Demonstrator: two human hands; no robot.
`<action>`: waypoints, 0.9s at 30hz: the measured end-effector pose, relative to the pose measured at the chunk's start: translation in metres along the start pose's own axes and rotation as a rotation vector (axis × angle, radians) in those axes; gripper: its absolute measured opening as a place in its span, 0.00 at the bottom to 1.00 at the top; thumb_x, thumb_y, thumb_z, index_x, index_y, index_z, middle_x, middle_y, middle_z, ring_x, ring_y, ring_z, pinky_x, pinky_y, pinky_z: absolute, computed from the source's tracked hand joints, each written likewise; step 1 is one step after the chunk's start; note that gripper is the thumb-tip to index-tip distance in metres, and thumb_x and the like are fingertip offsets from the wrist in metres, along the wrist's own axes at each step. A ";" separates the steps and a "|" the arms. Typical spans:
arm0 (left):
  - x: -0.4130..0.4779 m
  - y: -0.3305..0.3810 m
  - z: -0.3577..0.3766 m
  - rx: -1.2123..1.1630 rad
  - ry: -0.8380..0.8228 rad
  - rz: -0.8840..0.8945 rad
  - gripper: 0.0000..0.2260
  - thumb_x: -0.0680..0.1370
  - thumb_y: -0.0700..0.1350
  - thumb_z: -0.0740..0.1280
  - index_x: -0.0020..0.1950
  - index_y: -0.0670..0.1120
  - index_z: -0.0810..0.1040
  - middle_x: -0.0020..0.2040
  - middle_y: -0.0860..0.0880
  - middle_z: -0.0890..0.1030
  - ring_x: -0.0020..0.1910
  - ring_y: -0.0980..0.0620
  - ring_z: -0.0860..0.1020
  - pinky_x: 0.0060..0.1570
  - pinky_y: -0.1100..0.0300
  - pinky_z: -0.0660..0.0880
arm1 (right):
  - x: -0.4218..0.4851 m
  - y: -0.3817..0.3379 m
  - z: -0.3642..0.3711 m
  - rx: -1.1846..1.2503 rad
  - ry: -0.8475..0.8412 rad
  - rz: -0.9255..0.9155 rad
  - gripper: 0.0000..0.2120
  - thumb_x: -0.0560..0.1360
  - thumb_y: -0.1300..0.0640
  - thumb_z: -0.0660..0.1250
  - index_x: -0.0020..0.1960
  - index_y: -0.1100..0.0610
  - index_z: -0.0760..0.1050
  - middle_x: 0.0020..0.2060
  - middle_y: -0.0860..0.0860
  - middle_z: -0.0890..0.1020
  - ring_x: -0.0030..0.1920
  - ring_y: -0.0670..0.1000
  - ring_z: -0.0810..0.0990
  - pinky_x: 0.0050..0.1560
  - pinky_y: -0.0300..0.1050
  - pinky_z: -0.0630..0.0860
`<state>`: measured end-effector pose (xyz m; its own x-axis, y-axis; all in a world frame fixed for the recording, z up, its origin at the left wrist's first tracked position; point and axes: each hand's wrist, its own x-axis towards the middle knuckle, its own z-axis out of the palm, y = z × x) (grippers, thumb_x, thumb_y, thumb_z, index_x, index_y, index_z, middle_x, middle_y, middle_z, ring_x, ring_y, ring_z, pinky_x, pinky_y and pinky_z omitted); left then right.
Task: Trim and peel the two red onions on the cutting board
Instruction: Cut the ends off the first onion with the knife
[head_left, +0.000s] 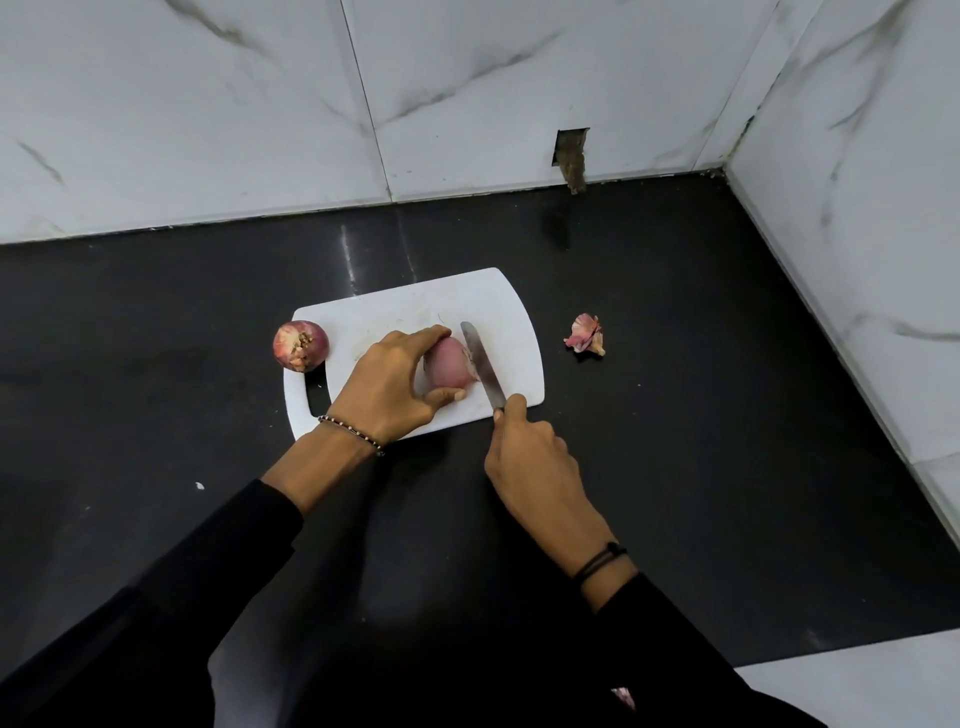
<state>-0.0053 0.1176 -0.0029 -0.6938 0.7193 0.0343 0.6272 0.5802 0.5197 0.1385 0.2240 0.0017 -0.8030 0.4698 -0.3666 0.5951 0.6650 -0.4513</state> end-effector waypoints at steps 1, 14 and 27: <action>0.000 0.000 0.000 0.015 -0.001 0.002 0.31 0.69 0.52 0.78 0.69 0.46 0.73 0.58 0.43 0.81 0.56 0.44 0.78 0.58 0.51 0.75 | 0.000 -0.001 0.001 -0.027 -0.009 0.007 0.08 0.86 0.55 0.51 0.63 0.57 0.62 0.48 0.57 0.76 0.46 0.58 0.77 0.42 0.53 0.70; -0.020 0.001 -0.001 -0.103 0.095 -0.131 0.26 0.64 0.54 0.81 0.49 0.44 0.70 0.48 0.49 0.80 0.45 0.49 0.78 0.45 0.52 0.79 | -0.004 -0.007 0.005 -0.169 0.015 0.030 0.14 0.83 0.62 0.54 0.68 0.57 0.59 0.55 0.57 0.78 0.54 0.60 0.80 0.42 0.51 0.68; -0.041 -0.006 -0.005 -0.068 0.111 -0.089 0.33 0.65 0.51 0.81 0.67 0.43 0.76 0.58 0.47 0.77 0.55 0.49 0.78 0.59 0.53 0.77 | -0.011 0.014 -0.013 -0.029 0.155 0.028 0.10 0.86 0.52 0.48 0.58 0.57 0.63 0.46 0.57 0.79 0.44 0.59 0.80 0.41 0.56 0.76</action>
<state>0.0179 0.0828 -0.0029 -0.7829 0.6172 0.0782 0.5388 0.6097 0.5814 0.1553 0.2357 0.0095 -0.7829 0.5707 -0.2475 0.6177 0.6661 -0.4180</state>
